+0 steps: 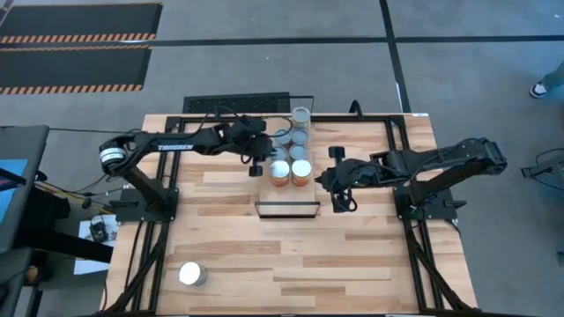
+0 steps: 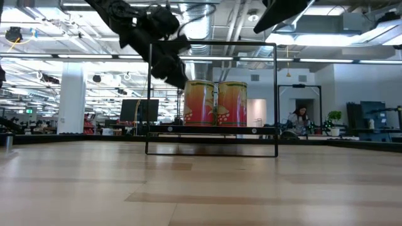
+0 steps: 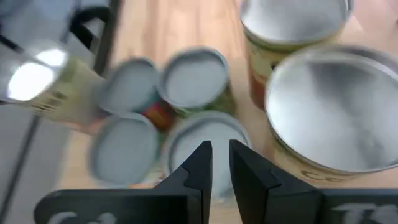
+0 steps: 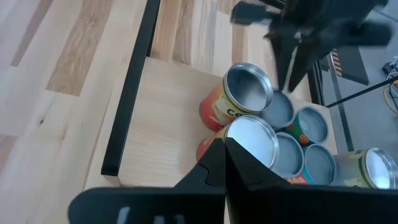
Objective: Pick and place cans onto a shelf
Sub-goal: Put the large canned peaches on the shelf
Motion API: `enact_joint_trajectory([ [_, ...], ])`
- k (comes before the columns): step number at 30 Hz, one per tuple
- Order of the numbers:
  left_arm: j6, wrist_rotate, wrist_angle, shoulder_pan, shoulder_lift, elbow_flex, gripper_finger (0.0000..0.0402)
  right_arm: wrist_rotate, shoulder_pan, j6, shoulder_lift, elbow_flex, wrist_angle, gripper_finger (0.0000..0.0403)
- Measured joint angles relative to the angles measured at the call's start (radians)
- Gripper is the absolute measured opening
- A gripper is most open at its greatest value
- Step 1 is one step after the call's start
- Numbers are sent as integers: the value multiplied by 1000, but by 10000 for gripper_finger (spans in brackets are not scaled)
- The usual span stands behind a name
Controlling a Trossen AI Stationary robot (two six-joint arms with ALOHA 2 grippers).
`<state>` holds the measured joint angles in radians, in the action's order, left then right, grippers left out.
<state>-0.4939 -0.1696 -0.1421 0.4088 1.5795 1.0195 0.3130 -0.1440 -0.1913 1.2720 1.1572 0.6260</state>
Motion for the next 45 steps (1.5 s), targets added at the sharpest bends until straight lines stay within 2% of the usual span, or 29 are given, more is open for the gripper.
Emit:
enact_joint_trajectory([
  [4, -10, 24, -5, 0, -69, -6, 37, 0, 0, 0, -4, 0, 13, 7],
  [9, 23, 11, 16, 2, -167, -115, 5, 1, 0, 5, -20, -48, -1, 4],
  [13, 92, 10, 158, 8, -247, -273, 2, 0, 0, 7, -61, -156, -128, 4],
  [17, 157, 8, 316, 5, -329, -420, 0, -2, 0, 8, -126, -303, -341, 3],
  [22, 221, -3, 382, 4, -449, -513, 0, -4, 1, 8, -238, -504, -613, 4],
  [28, 276, -57, 315, -4, -571, -515, 0, -49, 39, 33, -396, -721, -861, 3],
  [34, 317, -70, 271, -79, -641, -506, 0, -51, 69, 77, -524, -954, -1102, 3],
  [40, 322, 80, 106, -213, -656, -446, 0, -46, 66, 156, -564, -1148, -1371, 4],
  [45, 385, 172, -29, -329, -656, -381, 0, -13, 48, 159, -554, -1148, -1363, 3],
])
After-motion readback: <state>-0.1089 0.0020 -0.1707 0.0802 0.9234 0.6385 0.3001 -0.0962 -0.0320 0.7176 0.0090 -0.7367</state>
